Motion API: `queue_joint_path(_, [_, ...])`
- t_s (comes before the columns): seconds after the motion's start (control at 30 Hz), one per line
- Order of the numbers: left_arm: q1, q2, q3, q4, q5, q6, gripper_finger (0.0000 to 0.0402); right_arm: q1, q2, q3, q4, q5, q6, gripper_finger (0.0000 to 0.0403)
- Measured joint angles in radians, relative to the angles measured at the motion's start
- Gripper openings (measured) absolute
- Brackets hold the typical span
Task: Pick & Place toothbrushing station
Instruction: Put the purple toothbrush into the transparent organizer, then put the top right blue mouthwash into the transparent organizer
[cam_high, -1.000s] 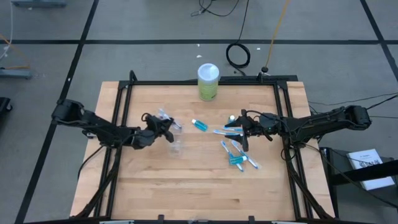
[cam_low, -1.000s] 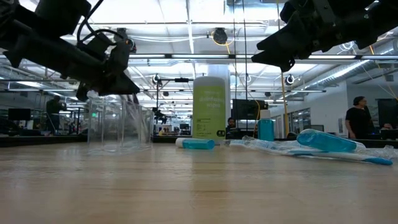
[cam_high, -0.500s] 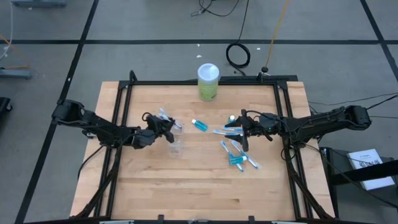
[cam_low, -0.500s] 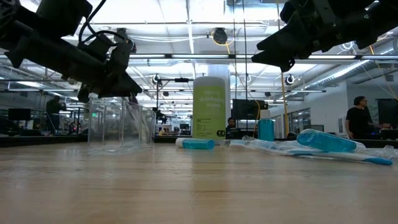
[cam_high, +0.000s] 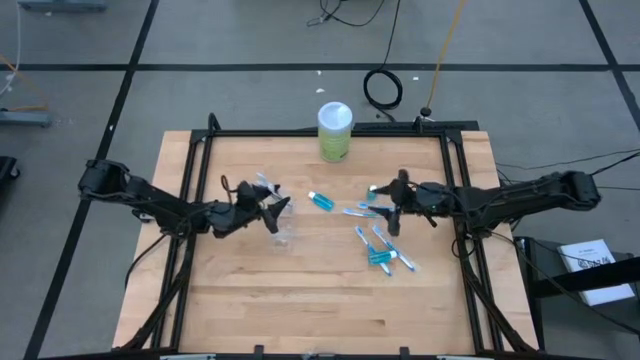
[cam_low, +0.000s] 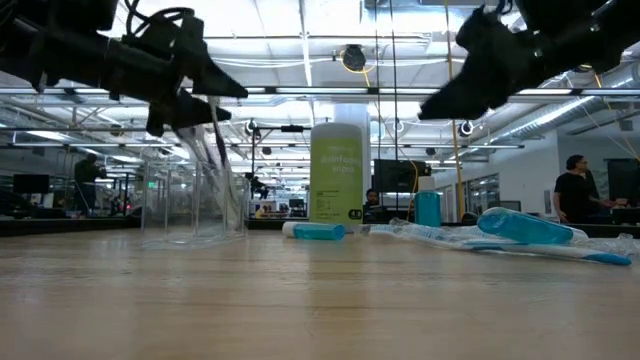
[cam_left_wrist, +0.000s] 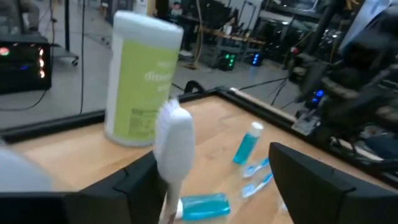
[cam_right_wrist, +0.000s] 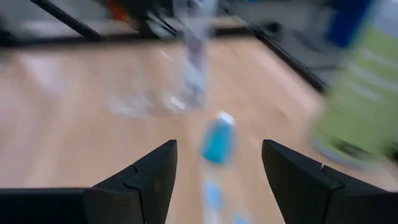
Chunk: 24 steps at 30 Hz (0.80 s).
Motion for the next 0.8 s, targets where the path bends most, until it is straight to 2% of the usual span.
queue_joint_path(0.13, [-0.006, -0.073, 0.000, -0.004, 0.002, 0.051, 0.0296, 0.000, -0.020, 0.000, -0.138, 0.137, -0.001, 0.0226])
queue_joint_path(0.3, [-0.018, -0.147, 0.000, -0.004, 0.002, 0.161, 0.0300, -0.010, 0.015, -0.024, -0.156, 0.178, 0.048, 0.0226])
queue_joint_path(0.6, [-0.025, -0.221, 0.000, -0.013, 0.001, 0.218, 0.0296, -0.059, 0.100, -0.191, 0.068, 0.176, 0.114, 0.0226])
queue_joint_path(0.8, [-0.025, -0.221, 0.000, -0.020, 0.000, 0.218, 0.0299, -0.059, 0.162, -0.306, 0.333, 0.175, 0.116, 0.0226])
